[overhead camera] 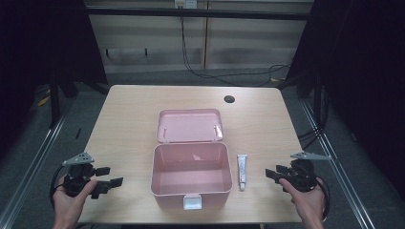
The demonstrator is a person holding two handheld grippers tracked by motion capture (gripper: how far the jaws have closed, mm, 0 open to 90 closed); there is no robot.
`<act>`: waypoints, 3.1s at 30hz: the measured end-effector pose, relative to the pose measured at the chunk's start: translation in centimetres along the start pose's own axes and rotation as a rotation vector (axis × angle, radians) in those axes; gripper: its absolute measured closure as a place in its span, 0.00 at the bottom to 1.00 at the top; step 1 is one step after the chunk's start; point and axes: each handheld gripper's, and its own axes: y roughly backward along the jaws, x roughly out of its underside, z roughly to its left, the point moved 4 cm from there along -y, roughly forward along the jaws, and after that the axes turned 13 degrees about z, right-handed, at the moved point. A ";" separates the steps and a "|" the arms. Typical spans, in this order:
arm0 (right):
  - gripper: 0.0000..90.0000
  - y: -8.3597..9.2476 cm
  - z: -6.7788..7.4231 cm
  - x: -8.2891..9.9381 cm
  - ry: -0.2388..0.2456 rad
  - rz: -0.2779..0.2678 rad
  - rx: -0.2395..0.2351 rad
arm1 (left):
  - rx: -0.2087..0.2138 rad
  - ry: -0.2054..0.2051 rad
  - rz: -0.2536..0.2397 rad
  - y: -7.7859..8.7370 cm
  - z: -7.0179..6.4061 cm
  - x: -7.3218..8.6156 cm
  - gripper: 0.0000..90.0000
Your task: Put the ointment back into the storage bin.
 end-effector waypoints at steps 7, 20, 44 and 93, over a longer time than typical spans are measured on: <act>0.61 0.4 0.9 -0.8 0.009 0.014 0.011 | -0.003 -0.001 0.002 0.0 0.0 0.0 0.26; 0.56 0.3 2.3 -2.6 0.030 0.161 0.002 | -0.001 -0.001 0.011 -0.1 -0.1 0.0 0.26; 0.57 -2.3 4.6 -4.8 0.090 0.370 0.003 | 0.008 -0.011 0.017 -0.2 -0.2 0.0 0.26; 0.68 -8.8 6.7 -6.7 0.003 0.737 0.110 | 0.009 -0.014 0.025 -0.3 -0.2 0.0 0.26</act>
